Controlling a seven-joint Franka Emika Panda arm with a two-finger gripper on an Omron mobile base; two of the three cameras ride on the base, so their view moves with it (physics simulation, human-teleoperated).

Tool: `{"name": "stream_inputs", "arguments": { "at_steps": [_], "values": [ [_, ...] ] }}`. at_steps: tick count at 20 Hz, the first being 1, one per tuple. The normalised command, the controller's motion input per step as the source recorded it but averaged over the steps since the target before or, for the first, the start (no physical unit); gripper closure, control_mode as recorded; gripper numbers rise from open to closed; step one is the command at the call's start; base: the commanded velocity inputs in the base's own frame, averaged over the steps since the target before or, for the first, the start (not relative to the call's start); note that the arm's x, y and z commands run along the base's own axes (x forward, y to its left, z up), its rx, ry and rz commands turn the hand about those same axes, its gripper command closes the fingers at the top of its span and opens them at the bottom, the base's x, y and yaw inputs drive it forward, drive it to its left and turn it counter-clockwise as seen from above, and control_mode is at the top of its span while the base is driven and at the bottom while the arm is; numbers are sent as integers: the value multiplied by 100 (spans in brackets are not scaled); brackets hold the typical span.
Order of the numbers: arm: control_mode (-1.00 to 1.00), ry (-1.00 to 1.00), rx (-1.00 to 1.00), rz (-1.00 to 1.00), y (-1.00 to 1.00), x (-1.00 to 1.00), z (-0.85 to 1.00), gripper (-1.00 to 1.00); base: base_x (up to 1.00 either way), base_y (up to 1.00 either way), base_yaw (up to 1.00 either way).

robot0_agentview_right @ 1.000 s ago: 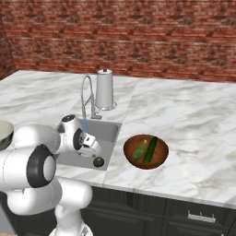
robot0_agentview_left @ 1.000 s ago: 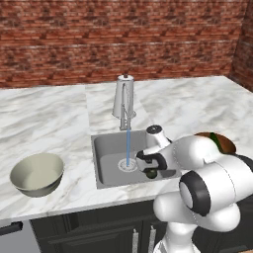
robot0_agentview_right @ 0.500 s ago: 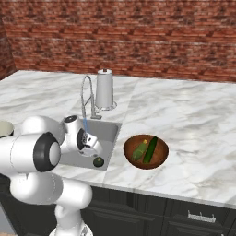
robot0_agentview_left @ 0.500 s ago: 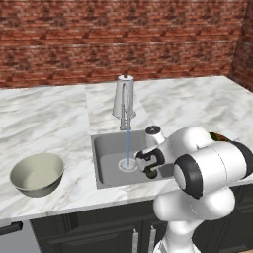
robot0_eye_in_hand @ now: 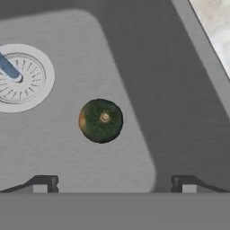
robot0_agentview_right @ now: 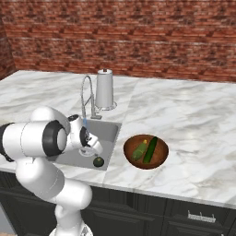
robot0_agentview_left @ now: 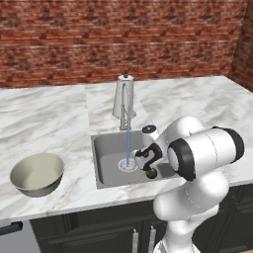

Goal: Pick the cucumbers from the sink and place them in one bowl. Place the squash in the other bowl. Then turn off the sink faucet.

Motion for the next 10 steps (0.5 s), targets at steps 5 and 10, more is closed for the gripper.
{"name": "stream_inputs", "arguments": {
  "at_steps": [5, 10],
  "values": [
    [-100, 0, 0, -8, 0, 0, -15, -100, 0, 0, 0],
    [-100, 0, 0, -3, 0, 9, -22, -100, 0, 0, 0]
  ]
}}
